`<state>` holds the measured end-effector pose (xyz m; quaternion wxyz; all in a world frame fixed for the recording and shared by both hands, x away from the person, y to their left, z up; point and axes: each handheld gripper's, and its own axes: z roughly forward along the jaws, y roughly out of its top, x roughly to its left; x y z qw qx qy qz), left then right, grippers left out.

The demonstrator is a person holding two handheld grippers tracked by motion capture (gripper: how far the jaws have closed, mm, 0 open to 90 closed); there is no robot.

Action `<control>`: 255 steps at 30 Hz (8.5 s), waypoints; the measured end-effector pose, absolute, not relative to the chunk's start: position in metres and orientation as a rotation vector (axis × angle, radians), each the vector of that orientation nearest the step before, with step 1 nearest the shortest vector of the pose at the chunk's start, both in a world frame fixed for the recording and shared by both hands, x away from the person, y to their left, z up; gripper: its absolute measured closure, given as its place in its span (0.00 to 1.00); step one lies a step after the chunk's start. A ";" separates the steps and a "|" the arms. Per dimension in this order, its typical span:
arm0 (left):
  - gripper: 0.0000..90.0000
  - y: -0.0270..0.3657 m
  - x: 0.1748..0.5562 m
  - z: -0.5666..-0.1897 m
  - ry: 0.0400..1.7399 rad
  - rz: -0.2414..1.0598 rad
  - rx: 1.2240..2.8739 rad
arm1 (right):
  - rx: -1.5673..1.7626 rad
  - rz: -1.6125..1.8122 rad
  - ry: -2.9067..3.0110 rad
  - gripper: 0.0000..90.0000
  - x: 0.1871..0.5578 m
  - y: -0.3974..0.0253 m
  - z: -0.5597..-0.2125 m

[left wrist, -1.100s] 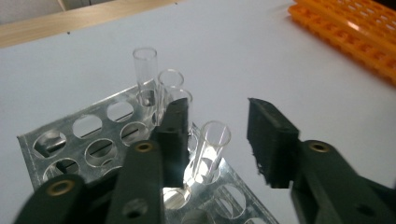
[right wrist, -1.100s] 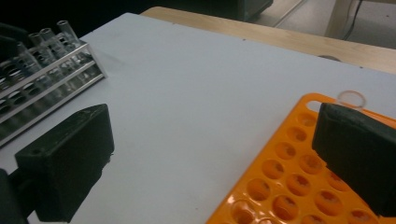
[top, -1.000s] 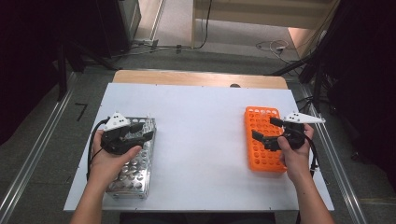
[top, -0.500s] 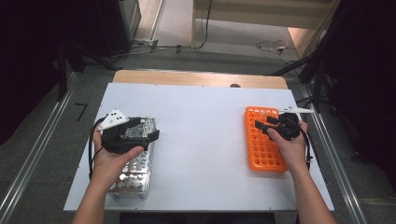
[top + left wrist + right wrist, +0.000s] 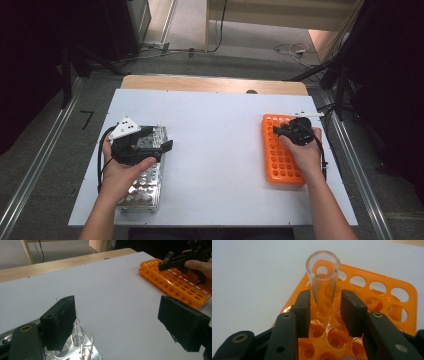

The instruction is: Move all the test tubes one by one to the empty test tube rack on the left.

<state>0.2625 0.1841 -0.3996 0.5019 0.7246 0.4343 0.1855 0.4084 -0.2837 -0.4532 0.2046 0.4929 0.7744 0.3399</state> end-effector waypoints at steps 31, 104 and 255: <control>0.15 0.158 0.262 -0.401 0.977 0.381 1.784 | 1.166 1.173 2.190 0.82 0.351 -0.271 -0.417; 0.80 0.064 0.232 -0.400 0.601 0.191 1.947 | 0.574 1.285 2.681 0.82 0.249 -0.130 -0.421; 0.00 0.252 0.204 -0.444 1.030 0.526 1.610 | 1.109 1.378 2.216 0.00 0.291 -0.352 -0.446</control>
